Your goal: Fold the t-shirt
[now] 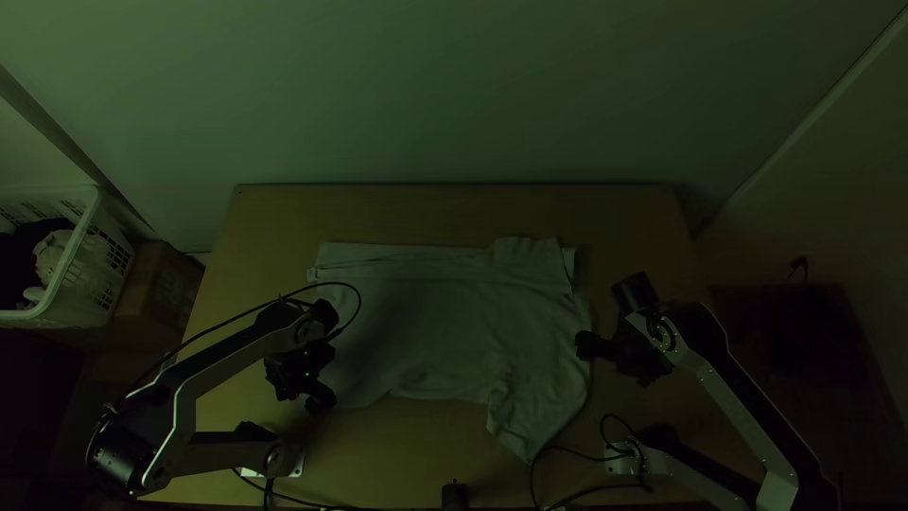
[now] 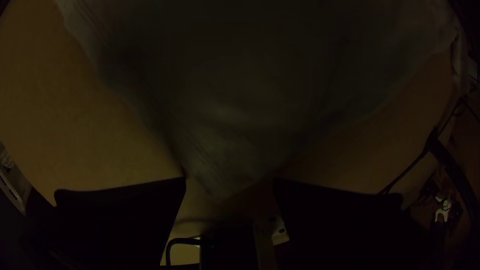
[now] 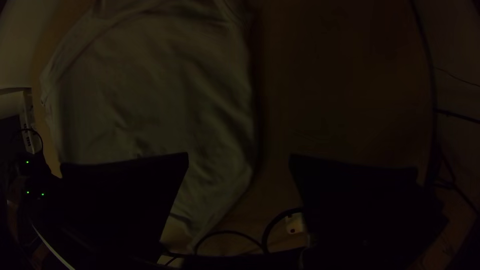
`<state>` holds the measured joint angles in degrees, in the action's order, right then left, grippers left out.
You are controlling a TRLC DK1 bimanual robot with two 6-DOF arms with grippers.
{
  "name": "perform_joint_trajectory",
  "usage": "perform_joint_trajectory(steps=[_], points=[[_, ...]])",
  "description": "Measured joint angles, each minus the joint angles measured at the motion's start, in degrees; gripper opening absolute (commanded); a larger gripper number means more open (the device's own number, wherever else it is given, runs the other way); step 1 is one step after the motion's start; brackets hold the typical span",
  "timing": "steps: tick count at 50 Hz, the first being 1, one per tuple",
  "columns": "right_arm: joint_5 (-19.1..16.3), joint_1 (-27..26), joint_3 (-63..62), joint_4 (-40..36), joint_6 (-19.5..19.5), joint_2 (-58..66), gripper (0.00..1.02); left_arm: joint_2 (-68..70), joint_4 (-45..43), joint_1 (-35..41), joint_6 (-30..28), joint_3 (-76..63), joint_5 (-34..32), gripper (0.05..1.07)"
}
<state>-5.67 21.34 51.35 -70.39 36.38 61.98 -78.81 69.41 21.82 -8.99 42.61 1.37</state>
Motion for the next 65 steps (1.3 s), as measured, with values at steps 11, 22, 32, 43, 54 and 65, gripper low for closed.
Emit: perform_joint_trajectory(steps=[11,22,32,43,54,65], points=[[-1.9,5.9,-3.7,0.0,0.0,0.0,0.92,-1.1,-1.6,1.7,0.0,0.1,0.2,0.08],[-4.9,9.0,-6.3,0.9,0.0,3.7,0.86,-1.7,-1.6,0.4,-0.3,0.4,0.0,0.08],[-10.1,9.6,-6.5,1.4,-0.4,8.1,0.83,-1.6,-1.6,-0.2,-1.2,0.5,-0.2,0.08],[-10.4,10.7,-7.6,1.6,-0.4,11.1,0.83,-1.4,-1.5,-2.1,-2.6,0.5,-0.9,0.08],[-16.2,11.1,-9.7,4.2,-2.4,14.3,0.83,-1.3,-1.6,-2.9,-3.5,0.5,-1.3,0.08],[-17.8,11.1,-11.8,7.0,-4.1,18.0,0.52,-1.3,-1.6,-4.3,-4.2,0.5,-2.0,0.08]])
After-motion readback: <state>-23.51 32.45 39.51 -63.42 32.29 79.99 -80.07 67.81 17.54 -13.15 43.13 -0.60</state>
